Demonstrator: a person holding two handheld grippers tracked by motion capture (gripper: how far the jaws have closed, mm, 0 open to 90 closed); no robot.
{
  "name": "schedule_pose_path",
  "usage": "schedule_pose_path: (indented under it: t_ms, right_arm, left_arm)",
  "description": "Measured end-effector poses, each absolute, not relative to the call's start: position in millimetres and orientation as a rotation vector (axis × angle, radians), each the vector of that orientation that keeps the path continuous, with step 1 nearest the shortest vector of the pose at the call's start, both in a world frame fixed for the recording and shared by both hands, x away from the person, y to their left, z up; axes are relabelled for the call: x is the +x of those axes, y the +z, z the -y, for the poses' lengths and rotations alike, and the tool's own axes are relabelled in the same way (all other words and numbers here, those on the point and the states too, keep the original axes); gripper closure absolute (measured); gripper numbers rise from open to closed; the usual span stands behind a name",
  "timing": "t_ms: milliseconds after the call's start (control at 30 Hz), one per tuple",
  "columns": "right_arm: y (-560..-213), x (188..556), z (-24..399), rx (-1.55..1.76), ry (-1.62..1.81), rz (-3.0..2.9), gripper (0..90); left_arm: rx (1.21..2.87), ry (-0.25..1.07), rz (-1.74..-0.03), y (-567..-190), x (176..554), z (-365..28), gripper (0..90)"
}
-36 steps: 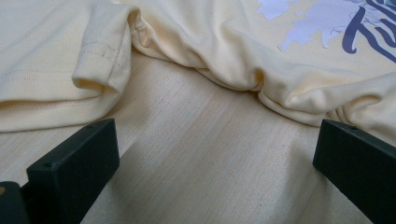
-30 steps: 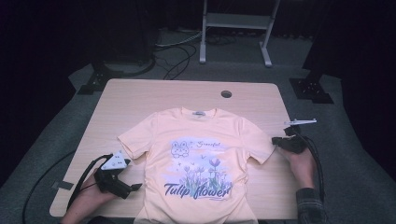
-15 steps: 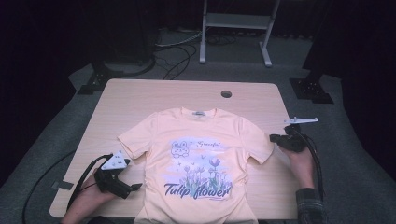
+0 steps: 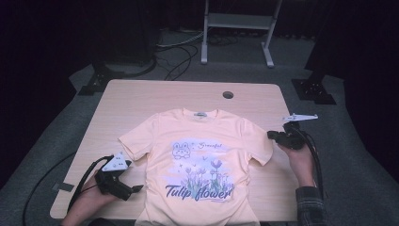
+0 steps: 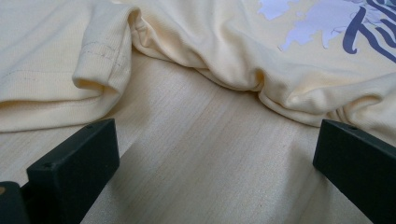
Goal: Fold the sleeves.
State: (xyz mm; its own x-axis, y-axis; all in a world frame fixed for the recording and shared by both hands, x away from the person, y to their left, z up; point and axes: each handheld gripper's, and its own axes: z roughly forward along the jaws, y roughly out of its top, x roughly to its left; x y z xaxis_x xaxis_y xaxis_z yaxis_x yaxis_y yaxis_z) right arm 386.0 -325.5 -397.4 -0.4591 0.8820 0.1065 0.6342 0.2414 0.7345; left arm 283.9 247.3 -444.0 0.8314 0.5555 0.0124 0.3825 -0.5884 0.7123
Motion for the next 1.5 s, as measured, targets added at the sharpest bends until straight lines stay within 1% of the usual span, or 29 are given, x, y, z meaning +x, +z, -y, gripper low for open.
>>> schedule_pose_path:
  t_ms: [400, 733, 1500]
  right_arm:
    - [-385.5, 393.5, 309.1, 1.348, 1.153, -2.217, 84.8]
    - [-376.1, 406.7, 278.0, 1.254, 1.190, -2.265, 84.8]
    - [-366.3, 411.2, 235.4, 1.112, 1.269, -2.344, 84.8]
  left_arm:
    - [2.268, 0.303, -0.685, -444.0, 283.8, -247.1, 0.0]
    - [2.265, 0.304, -0.686, -444.2, 283.6, -246.9, 0.0]
    - [2.265, 0.304, -0.687, -444.2, 283.5, -246.9, 0.0]
